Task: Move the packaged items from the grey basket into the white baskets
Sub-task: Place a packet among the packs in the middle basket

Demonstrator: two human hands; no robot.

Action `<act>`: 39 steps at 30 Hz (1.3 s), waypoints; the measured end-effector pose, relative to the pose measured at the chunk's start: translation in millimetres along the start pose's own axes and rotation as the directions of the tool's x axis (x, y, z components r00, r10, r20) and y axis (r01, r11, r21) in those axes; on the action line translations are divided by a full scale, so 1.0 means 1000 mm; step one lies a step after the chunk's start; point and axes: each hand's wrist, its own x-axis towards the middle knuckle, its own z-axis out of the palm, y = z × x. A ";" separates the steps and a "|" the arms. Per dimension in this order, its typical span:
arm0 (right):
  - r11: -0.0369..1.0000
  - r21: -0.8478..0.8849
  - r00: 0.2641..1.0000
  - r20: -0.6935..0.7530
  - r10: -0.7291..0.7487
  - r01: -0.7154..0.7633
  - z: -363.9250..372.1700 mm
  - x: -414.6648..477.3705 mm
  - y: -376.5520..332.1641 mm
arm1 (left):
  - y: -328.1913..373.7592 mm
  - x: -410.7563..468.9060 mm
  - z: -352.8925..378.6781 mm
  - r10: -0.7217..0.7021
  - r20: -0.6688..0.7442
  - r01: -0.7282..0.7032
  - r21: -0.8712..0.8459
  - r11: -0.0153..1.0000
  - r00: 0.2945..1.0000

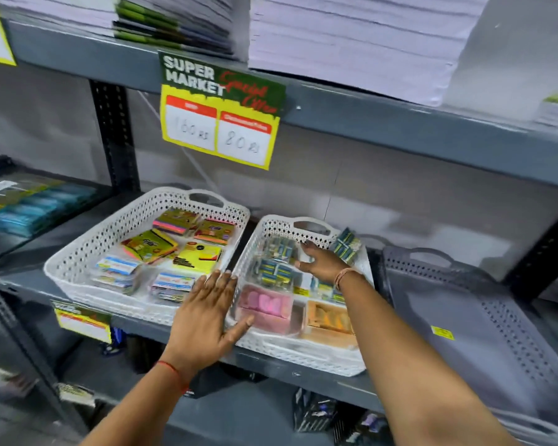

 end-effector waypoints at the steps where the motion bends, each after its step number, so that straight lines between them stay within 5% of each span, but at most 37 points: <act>1: 1.000 -0.004 1.000 0.000 0.016 -0.016 0.002 0.002 0.002 | 0.001 -0.001 0.000 -0.017 0.002 0.017 0.008 1.000 1.000; 10: 0.965 0.144 0.955 -0.168 0.243 -0.221 0.008 0.072 -0.026 | -0.007 0.005 -0.002 -0.112 -0.041 0.114 0.040 0.993 0.993; 17: 0.916 0.048 0.879 -0.268 0.395 -0.397 0.039 0.115 -0.046 | -0.010 0.009 0.005 -0.092 -0.057 0.094 0.031 0.995 0.994; 26: 0.957 0.287 0.993 -0.089 0.081 -0.053 0.001 0.100 -0.020 | -0.011 0.007 0.005 -0.095 -0.034 0.095 -0.004 0.996 0.995; 33: 0.999 0.033 0.999 -0.037 0.008 -0.007 0.016 0.104 -0.015 | -0.012 0.008 0.005 -0.093 -0.035 0.093 -0.010 0.996 0.995; 39: 0.853 -0.521 0.983 -0.143 -0.111 0.021 -0.017 0.073 0.028 | -0.010 0.008 0.005 -0.125 -0.008 0.125 -0.004 0.992 0.992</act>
